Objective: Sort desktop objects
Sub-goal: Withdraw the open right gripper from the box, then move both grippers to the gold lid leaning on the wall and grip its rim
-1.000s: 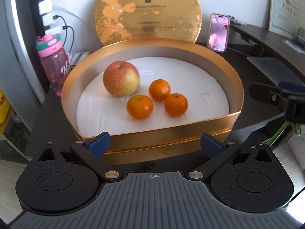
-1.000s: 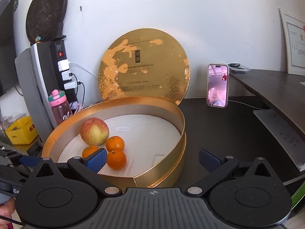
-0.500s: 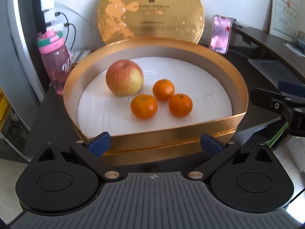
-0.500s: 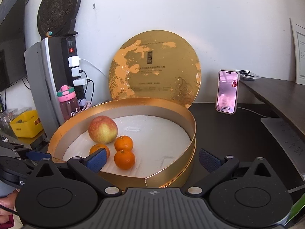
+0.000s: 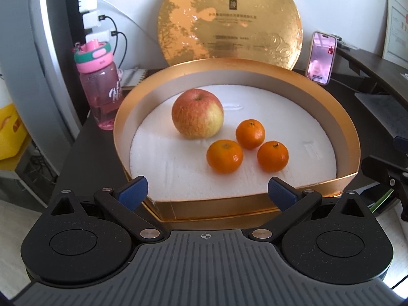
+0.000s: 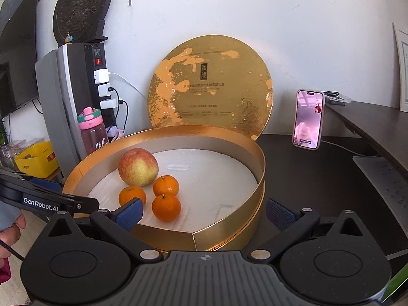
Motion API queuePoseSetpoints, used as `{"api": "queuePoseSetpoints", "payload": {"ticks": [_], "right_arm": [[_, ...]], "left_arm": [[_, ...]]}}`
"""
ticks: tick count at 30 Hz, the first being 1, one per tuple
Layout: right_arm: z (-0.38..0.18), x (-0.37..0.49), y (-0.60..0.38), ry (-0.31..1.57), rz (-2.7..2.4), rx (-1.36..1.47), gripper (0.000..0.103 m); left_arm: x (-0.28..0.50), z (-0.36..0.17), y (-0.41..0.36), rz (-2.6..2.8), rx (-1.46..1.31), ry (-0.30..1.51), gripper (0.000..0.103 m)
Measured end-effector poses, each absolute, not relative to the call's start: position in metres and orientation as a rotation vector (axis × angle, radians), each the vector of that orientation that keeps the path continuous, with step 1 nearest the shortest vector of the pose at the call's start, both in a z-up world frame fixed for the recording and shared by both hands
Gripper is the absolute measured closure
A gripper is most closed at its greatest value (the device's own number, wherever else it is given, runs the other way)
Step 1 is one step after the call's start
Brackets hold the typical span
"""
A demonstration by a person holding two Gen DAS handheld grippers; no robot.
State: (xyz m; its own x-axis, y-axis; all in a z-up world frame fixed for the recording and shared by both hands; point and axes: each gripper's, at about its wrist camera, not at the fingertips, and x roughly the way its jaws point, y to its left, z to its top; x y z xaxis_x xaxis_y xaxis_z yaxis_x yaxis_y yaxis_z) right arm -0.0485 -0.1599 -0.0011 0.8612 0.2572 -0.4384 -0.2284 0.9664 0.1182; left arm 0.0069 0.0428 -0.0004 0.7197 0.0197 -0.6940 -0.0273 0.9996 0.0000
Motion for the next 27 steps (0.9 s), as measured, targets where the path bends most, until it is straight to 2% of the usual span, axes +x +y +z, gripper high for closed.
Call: {"api": "queuePoseSetpoints", "payload": {"ticks": [16,27], "right_arm": [[0.002,-0.008,-0.168,0.477,0.257,0.103,0.001],[0.035,0.052,-0.185,0.419,0.240,0.126,0.001]], "left_arm": [[0.044,0.009,0.067,0.082,0.016,0.751,0.000],[0.100,0.044,0.103,0.103,0.052,0.605,0.000]]}}
